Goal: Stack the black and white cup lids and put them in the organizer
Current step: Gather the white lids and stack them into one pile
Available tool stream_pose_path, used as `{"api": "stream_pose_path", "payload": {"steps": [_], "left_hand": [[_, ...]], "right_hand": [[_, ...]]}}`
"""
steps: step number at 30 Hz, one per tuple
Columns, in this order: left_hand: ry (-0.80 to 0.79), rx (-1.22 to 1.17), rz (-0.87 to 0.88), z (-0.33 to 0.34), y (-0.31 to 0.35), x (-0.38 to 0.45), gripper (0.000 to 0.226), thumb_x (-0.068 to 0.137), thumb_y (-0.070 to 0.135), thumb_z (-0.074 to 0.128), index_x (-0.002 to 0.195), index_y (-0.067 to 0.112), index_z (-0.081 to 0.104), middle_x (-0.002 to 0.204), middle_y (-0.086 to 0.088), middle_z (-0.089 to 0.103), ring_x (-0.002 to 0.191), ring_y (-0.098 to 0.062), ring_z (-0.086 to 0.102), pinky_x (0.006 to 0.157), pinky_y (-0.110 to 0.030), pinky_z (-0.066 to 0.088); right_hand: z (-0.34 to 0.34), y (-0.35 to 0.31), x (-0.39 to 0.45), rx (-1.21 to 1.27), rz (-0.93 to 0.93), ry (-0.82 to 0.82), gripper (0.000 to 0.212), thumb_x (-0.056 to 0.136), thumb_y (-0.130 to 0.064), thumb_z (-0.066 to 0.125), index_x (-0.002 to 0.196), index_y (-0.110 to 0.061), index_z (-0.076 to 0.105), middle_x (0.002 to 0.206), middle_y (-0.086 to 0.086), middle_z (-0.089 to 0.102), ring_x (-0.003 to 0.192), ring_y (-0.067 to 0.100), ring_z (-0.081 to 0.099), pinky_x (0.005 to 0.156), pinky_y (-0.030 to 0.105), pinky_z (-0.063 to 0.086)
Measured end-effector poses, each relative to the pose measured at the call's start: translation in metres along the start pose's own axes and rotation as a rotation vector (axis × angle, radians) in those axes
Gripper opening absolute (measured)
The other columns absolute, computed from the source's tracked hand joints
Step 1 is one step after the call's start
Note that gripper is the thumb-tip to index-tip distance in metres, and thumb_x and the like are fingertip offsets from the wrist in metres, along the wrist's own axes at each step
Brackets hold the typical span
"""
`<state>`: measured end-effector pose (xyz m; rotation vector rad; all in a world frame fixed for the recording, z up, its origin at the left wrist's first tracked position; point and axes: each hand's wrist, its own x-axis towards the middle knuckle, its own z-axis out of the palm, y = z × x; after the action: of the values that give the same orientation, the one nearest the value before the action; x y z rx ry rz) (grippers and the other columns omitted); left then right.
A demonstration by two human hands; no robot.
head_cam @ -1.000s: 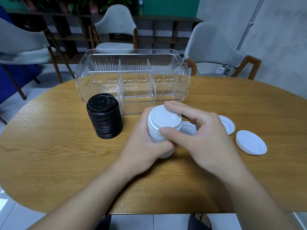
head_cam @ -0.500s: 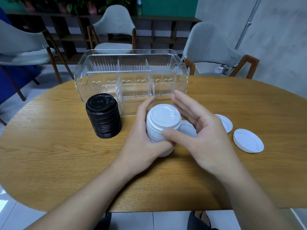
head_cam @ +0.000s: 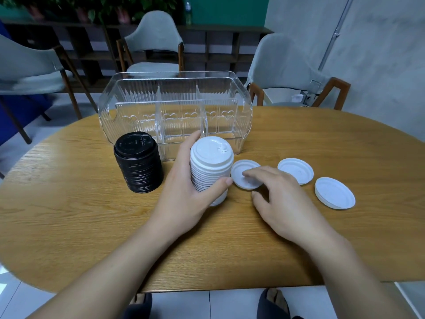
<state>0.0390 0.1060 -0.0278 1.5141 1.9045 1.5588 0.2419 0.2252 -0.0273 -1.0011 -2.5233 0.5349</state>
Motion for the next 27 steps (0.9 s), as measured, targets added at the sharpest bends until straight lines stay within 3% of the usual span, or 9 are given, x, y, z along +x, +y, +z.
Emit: {"api": "stream_pose_path", "payload": {"steps": [4,8,14,17,22,27], "left_hand": [[-0.011,0.008,0.006,-0.001,-0.004,0.0,0.103,0.089,0.043,0.092,0.171,0.03,0.031,0.16,0.024,0.051,0.149,0.006,0.048,0.119,-0.011,0.035],[-0.009,0.011,0.014,-0.001,-0.004,0.0,0.103,0.089,0.043,0.092,0.171,0.03,0.031,0.161,0.026,0.05,0.149,0.007,0.047,0.118,-0.01,0.034],[-0.004,0.003,0.021,-0.002,-0.002,-0.001,0.107,0.087,0.049,0.091,0.172,0.029,0.029,0.156,0.039,0.045,0.146,0.016,0.044,0.113,-0.003,0.031],[-0.01,-0.006,0.026,-0.004,-0.002,0.0,0.108,0.086,0.05,0.091,0.172,0.031,0.029,0.155,0.042,0.045,0.146,0.016,0.044,0.114,-0.004,0.032],[-0.047,-0.01,0.016,-0.006,-0.001,0.0,0.107,0.085,0.042,0.095,0.17,0.035,0.032,0.156,0.039,0.048,0.148,0.012,0.046,0.118,-0.009,0.035],[-0.115,-0.021,0.023,-0.008,0.004,-0.005,0.107,0.081,0.035,0.1,0.167,0.039,0.038,0.155,0.041,0.048,0.149,0.008,0.047,0.125,-0.026,0.04]], "right_hand": [[0.0,-0.005,0.001,-0.03,0.0,0.011,0.043,0.102,-0.027,0.073,0.145,-0.028,0.068,0.143,-0.016,0.067,0.136,0.009,0.052,0.12,0.025,0.032],[0.007,0.0,0.004,-0.044,0.009,0.019,0.039,0.099,-0.042,0.078,0.136,-0.029,0.073,0.136,-0.016,0.071,0.131,0.014,0.06,0.119,0.041,0.043],[0.014,0.0,0.009,-0.033,-0.045,0.137,0.007,0.095,-0.025,0.083,0.097,-0.026,0.076,0.097,-0.016,0.074,0.096,0.016,0.067,0.096,0.046,0.053],[0.012,0.001,0.008,-0.025,-0.024,0.2,0.013,0.098,-0.022,0.079,0.088,-0.027,0.073,0.087,-0.017,0.07,0.086,0.012,0.065,0.089,0.044,0.054],[-0.015,-0.014,0.005,0.447,0.125,0.465,0.009,0.105,-0.023,0.075,0.097,-0.025,0.079,0.094,-0.014,0.08,0.093,0.007,0.075,0.085,0.029,0.056],[-0.037,-0.039,0.002,1.154,0.176,0.491,0.015,0.109,-0.018,0.067,0.106,-0.01,0.08,0.101,0.009,0.083,0.098,0.022,0.078,0.094,0.037,0.061]]}}
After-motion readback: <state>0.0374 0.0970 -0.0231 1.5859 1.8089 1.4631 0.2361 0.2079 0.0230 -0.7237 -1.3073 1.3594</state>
